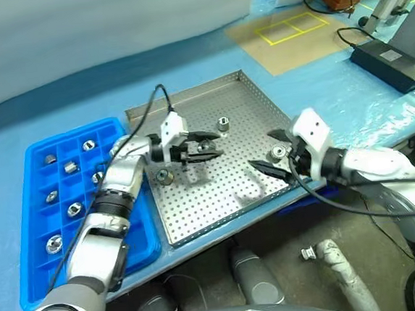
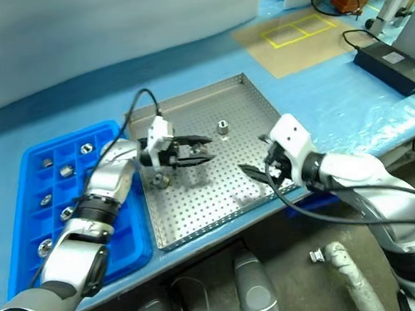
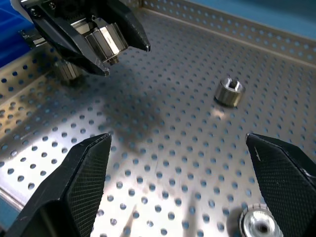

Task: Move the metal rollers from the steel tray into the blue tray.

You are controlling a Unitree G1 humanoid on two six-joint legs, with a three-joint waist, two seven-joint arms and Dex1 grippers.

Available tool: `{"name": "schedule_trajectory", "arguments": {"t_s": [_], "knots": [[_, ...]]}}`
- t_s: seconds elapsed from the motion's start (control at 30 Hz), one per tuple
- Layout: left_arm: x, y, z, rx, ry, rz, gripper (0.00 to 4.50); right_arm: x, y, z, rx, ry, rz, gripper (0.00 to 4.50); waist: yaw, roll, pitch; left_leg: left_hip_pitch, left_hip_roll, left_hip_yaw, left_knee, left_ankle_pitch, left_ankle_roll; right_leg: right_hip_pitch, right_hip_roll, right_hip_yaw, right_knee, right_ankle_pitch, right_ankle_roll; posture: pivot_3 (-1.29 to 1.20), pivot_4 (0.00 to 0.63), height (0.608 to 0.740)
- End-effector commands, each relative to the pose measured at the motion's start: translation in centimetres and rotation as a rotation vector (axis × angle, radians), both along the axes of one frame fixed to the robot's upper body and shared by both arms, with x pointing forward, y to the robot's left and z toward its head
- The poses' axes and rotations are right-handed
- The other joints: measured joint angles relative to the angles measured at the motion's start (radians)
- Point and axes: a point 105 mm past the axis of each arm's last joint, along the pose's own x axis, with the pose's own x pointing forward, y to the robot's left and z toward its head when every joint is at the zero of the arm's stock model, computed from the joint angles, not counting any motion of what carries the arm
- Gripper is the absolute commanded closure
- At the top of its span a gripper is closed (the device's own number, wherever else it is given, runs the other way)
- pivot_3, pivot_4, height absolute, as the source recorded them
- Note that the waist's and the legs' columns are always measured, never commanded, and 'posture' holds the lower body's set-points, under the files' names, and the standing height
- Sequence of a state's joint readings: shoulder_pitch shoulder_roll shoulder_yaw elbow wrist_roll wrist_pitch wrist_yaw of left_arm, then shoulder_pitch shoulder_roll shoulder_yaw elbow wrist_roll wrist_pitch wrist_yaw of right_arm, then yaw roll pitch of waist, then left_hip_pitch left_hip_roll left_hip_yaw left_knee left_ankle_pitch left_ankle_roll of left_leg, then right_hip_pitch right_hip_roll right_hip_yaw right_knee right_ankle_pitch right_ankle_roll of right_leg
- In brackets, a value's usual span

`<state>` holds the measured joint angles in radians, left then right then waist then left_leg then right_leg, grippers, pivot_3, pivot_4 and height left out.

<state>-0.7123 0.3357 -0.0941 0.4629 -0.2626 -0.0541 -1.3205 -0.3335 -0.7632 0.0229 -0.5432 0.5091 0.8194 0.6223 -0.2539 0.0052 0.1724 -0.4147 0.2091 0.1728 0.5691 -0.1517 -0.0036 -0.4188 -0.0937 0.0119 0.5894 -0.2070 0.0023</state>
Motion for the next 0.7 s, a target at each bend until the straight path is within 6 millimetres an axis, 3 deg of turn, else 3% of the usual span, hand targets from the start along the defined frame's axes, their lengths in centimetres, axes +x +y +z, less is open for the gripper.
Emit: {"name": "schedule_trajectory", "arguments": {"t_s": [0.03, 0.17, 0.27, 0.47, 0.7], "knots": [[-0.3, 2.3, 1.6, -0.028, -0.034, 0.070, 2.73, 0.6, 2.2, 0.7, 0.017, -0.039, 0.135, 0.00, 0.029, 0.000, 0.000, 0.000, 0.001, 0.000, 0.000, 0.000, 0.000, 0.000, 0.000, 0.000, 0.000, 0.000, 0.000, -0.34, 0.150, 0.740], [-0.6, 4.2, 2.2, -0.021, -0.043, 0.140, 2.73, 1.8, 3.9, 1.0, 0.016, -0.056, 0.231, 0.00, 0.108, -0.001, 0.002, 0.000, 0.002, 0.000, -0.002, 0.003, -0.004, 0.000, 0.000, -0.002, 0.002, 0.000, -0.001, -0.21, 0.150, 0.740], [-1.7, 7.0, 3.0, -0.009, -0.084, 0.258, 2.73, 2.3, 6.9, 1.0, 0.025, -0.069, 0.381, 0.00, 0.169, -0.001, 0.002, 0.001, 0.003, 0.001, -0.002, 0.004, -0.005, 0.000, 0.000, -0.002, 0.003, 0.000, -0.001, -0.12, 0.150, 0.740], [-3.3, 9.0, 3.3, 0.023, -0.081, 0.349, 2.73, 3.1, 9.6, 1.0, 0.036, -0.085, 0.502, 0.00, 0.290, -0.002, 0.002, 0.003, 0.007, 0.002, -0.005, 0.007, -0.016, -0.005, 0.001, -0.004, 0.017, -0.003, -0.007, 0.01, 0.150, 0.740], [-6.0, 12.4, 2.9, 0.060, -0.042, 0.515, 2.73, 3.2, 13.2, 1.1, 0.073, -0.093, 0.649, 0.00, 0.333, -0.003, 0.003, 0.004, 0.015, 0.002, -0.007, 0.014, -0.028, -0.006, 0.004, -0.009, 0.021, -0.003, -0.007, 0.15, 0.150, 0.740]]}}
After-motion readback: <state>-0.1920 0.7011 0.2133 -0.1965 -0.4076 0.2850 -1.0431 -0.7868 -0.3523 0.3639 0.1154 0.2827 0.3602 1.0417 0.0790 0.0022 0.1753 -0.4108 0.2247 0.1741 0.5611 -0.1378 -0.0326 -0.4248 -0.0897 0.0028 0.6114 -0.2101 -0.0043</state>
